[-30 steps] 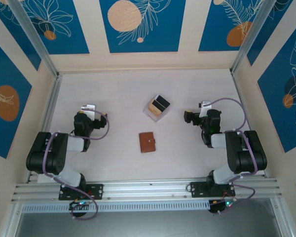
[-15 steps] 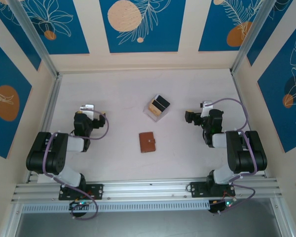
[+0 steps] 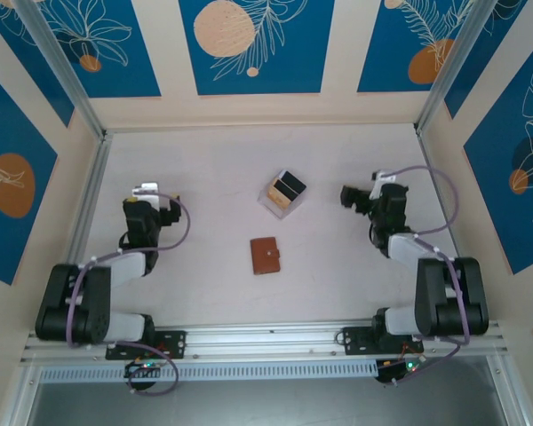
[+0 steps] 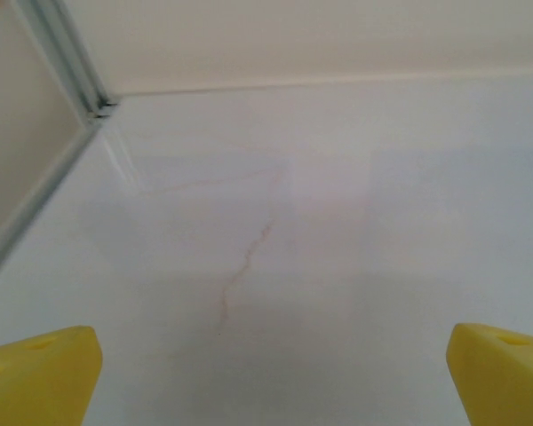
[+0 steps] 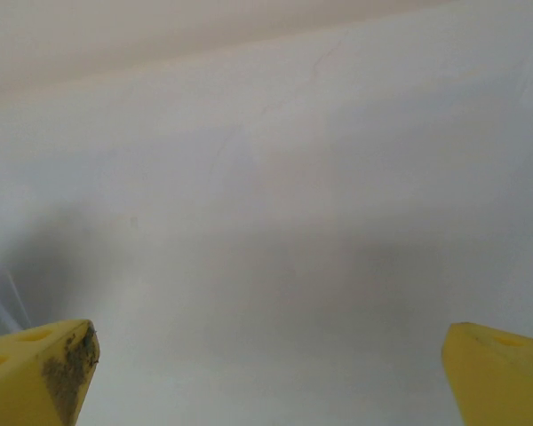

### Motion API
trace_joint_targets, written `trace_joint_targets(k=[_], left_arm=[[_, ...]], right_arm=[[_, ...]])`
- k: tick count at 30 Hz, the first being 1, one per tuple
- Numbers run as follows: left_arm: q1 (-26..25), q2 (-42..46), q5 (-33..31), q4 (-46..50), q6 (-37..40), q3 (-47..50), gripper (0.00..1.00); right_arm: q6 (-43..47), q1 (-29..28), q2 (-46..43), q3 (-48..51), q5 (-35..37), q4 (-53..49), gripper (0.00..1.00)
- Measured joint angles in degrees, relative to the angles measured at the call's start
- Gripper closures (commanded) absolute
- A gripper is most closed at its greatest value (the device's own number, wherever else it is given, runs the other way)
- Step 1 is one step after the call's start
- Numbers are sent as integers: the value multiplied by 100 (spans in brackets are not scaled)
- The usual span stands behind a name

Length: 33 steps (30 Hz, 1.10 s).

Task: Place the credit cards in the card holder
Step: Open the button on the card holder.

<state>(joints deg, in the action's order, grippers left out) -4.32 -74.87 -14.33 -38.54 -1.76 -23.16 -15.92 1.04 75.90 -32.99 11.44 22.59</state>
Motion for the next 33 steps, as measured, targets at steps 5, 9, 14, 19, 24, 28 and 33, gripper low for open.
trace_joint_targets(k=[5, 9, 14, 19, 24, 28, 33], left_arm=[[-9, 1043, -531, 1899, -1019, -905, 0], [-9, 1569, -306, 2684, -1714, -1121, 0], [-52, 1897, 487, 2992, -2201, -708, 0], [-184, 1718, 1419, 3012, -2439, -514, 0], [-640, 911, 2304, 2721, -2564, -586, 0], [-1453, 404, 2546, 2732, -2575, -691, 1], [-2321, -94, 2708, 2752, -2632, -942, 12]], right_arm=[[-1694, 846, -173, -1471, -437, -1580, 1], [-2310, 1108, 122, -1790, -1104, -2192, 1], [-2315, 437, 745, -2271, -1502, -3110, 1], [-1952, -330, 1117, -2892, -1488, -3630, 11], [-1513, -835, 1663, -3563, -1443, -4076, 29], [-1158, -1274, 1906, -3775, -1169, -4465, 29], [-946, -2267, 1665, -3569, -669, -4841, 32]])
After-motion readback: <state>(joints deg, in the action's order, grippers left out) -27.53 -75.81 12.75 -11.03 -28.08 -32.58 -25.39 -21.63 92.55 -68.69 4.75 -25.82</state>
